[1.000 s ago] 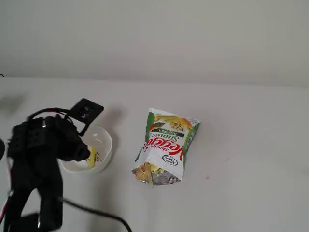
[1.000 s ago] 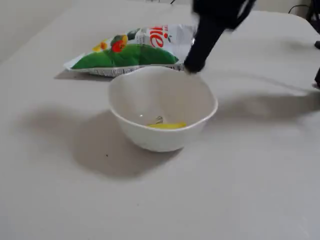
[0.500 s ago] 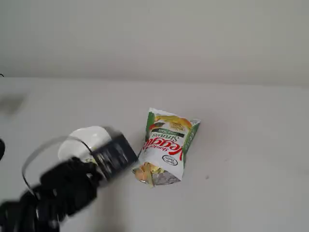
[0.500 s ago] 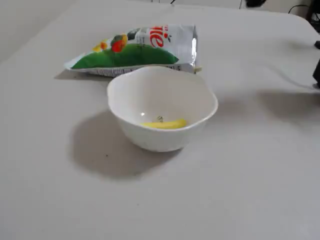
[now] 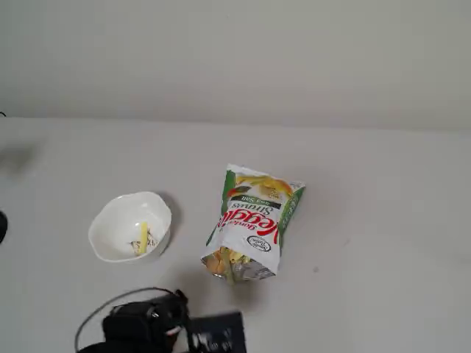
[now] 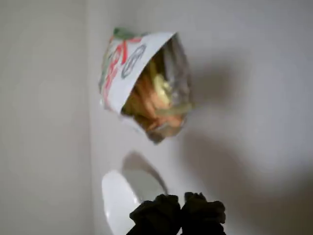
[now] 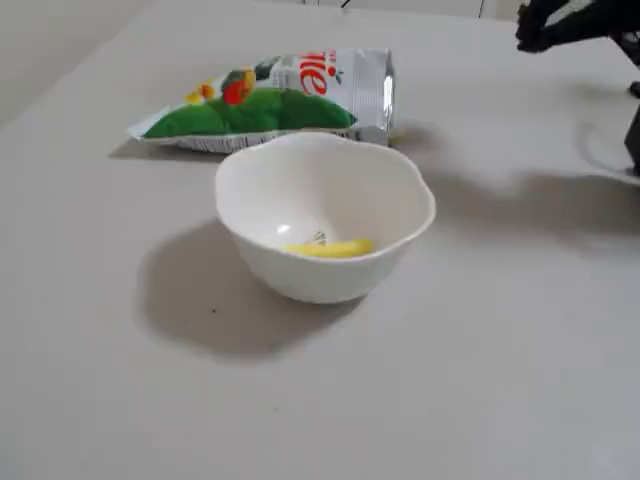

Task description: Pick up veggie straw from inside of open veggie straw packet and place it inside the bowl on the left side of the veggie straw packet

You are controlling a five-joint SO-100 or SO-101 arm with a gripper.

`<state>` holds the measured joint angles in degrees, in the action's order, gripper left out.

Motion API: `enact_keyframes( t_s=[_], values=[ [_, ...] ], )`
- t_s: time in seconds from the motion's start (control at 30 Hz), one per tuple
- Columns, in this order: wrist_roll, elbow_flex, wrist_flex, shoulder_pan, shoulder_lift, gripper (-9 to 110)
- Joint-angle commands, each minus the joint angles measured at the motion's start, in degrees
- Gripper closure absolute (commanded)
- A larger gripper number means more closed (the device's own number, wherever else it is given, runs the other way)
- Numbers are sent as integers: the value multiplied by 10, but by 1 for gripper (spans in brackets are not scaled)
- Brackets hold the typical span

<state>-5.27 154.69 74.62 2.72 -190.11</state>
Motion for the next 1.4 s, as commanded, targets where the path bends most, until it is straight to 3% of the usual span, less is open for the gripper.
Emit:
enact_keyframes(
  t_s=[0.0, 0.23, 0.43, 1.37],
  values=[
    [4, 52, -4, -23, -4, 102],
    [8, 152, -19, 117, -4, 102],
    [9, 175, -39, 173, -5, 102],
    [10, 175, -39, 173, -5, 101]
  ],
)
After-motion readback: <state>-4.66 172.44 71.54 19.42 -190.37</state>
